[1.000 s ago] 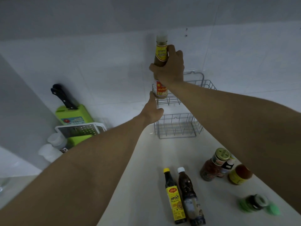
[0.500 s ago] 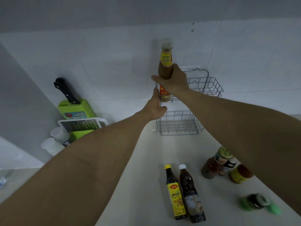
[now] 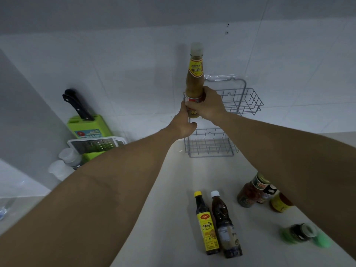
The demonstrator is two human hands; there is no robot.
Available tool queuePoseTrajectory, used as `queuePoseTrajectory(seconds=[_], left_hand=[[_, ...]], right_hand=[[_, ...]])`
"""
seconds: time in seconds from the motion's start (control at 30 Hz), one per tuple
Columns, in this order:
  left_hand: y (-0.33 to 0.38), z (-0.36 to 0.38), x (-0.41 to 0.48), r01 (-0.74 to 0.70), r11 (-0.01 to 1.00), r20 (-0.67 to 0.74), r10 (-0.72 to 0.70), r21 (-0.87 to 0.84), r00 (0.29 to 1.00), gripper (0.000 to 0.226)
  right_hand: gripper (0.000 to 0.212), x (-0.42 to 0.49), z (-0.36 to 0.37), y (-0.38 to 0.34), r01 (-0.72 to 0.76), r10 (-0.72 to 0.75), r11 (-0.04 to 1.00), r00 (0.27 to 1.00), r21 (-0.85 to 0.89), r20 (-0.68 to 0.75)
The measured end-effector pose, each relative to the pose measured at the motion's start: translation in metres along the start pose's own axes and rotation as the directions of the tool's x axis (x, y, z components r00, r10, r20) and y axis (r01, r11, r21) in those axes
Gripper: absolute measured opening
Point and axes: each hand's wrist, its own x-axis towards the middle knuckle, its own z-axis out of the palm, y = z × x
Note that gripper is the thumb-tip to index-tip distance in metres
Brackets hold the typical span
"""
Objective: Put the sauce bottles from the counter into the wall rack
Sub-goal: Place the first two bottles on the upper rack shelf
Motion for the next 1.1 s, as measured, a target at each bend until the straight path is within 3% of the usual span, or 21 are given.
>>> queuePoseTrajectory(seconds=[0.2,0.27,0.33,0.4,0.47,0.53,0.67,0.73,0.9,1.1], left_hand=[[-0.008,0.001,-0.01,0.0,1.0,0.018,-0.001,0.014,1.0,0.099],[-0.024,0.009,-0.022,0.008,1.0,-0.023,-0.007,0.023,1.0,0.096],[-0.05,0.021,-0.036,0.016,0.998,-0.072,-0.011,0.068,0.997,0.088],[-0.079,0.036,-0.053,0.062,0.986,-0.104,-0.046,0.157,0.994,0.081],[-0.108,0.053,-0.071,0.131,0.957,-0.103,-0.107,0.26,0.989,0.076],[-0.135,0.071,-0.092,0.167,0.934,-0.074,-0.151,0.317,0.986,0.074],[-0.183,0.113,-0.132,0.183,0.9,0.011,-0.204,0.395,0.979,0.073],[-0.196,0.133,-0.146,0.188,0.881,0.049,-0.231,0.434,0.972,0.072],[-0.219,0.162,-0.173,0.13,0.786,0.045,-0.197,0.605,0.979,0.069],[-0.229,0.174,-0.178,0.108,0.723,-0.056,-0.094,0.683,0.994,0.068]], right_hand=[[0.078,-0.005,-0.003,0.0,-0.028,0.028,1.0,0.999,-0.011,0.034],[0.082,-0.016,-0.001,0.002,-0.021,0.021,1.0,0.996,-0.006,-0.089],[0.071,-0.038,0.004,0.009,0.039,-0.04,0.999,0.964,-0.008,-0.261],[0.057,-0.064,0.011,0.021,0.046,-0.042,0.999,0.941,0.004,-0.336],[0.048,-0.089,0.018,0.038,-0.053,0.05,0.999,0.974,-0.009,-0.223],[0.047,-0.113,0.027,0.06,-0.192,0.193,0.974,0.981,-0.123,0.0],[0.07,-0.164,0.045,0.098,-0.309,0.454,0.861,0.827,-0.405,0.333],[0.077,-0.187,0.052,0.108,-0.268,0.505,0.808,0.774,-0.524,0.382],[0.063,-0.227,0.066,0.122,-0.127,0.486,0.724,0.792,-0.678,0.371],[0.028,-0.247,0.077,0.123,0.053,0.46,0.628,0.779,-0.776,0.426]])
